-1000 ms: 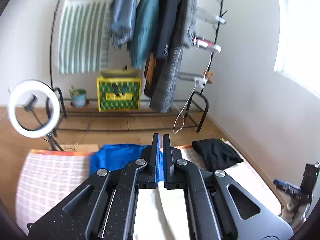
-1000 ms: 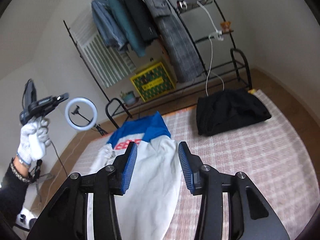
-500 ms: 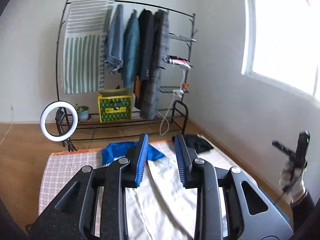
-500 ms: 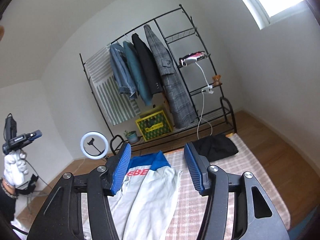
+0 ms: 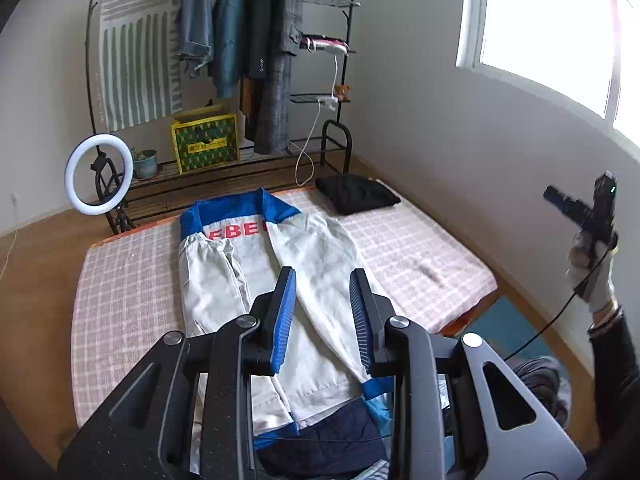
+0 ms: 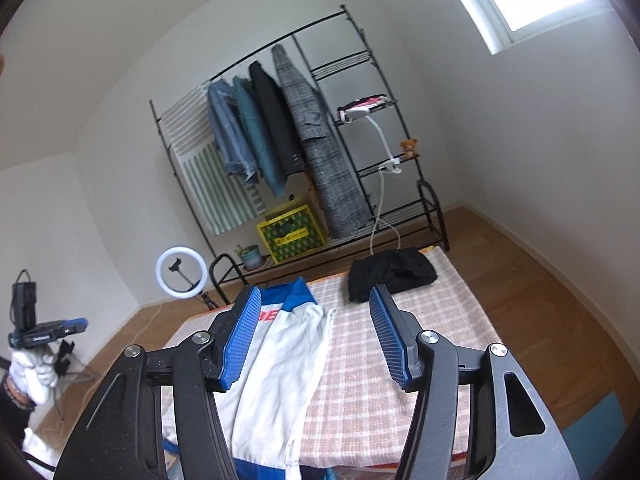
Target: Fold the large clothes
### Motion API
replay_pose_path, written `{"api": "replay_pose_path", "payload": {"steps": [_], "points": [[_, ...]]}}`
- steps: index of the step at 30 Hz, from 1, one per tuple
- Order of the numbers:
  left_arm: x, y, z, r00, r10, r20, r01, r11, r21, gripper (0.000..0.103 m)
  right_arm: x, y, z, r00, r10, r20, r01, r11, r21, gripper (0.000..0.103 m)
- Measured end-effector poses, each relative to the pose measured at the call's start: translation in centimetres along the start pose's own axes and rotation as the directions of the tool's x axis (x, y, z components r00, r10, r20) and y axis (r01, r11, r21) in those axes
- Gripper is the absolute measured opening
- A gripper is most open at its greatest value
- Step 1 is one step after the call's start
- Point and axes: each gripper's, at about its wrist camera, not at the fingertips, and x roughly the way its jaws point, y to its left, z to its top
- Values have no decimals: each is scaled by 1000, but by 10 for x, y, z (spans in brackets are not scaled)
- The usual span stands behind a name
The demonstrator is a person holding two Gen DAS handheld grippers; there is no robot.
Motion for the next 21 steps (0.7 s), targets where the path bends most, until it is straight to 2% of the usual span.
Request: {"api": "replay_pose_path", "payload": {"steps": [4,6,8,11,15,18,21], "points": [[-38,-3,11,998,44,46,-44,999,12,28,-7,-23,5,999,-44,21,44,998,37,56],[-46,-3,7,997,46,67,-45,999,-5,40,-6,-29,4,999,-45,20,44,998,52,56],[-40,-4,-5,996,48,79,-47,999,-11,41,-1,-34,-1,1000,-15,11,14,998,69,56],[-5,-8,-40,997,-15,70,18,999,-36,41,13,-34,-15,999,22,-32,-19,996,82,56],[67,-18,-101,992,-117,35,121,985,-124,41,30,-32,-41,990,90,-107,-81,993,82,56],[133,-37,-149,988,-149,-42,142,980,-142,41,48,-28,-62,974,123,-190,-107,990,95,56],[180,-59,-182,985,-142,-100,132,987,-95,41,67,-19,-86,950,131,-283,-106,989,103,56]]}}
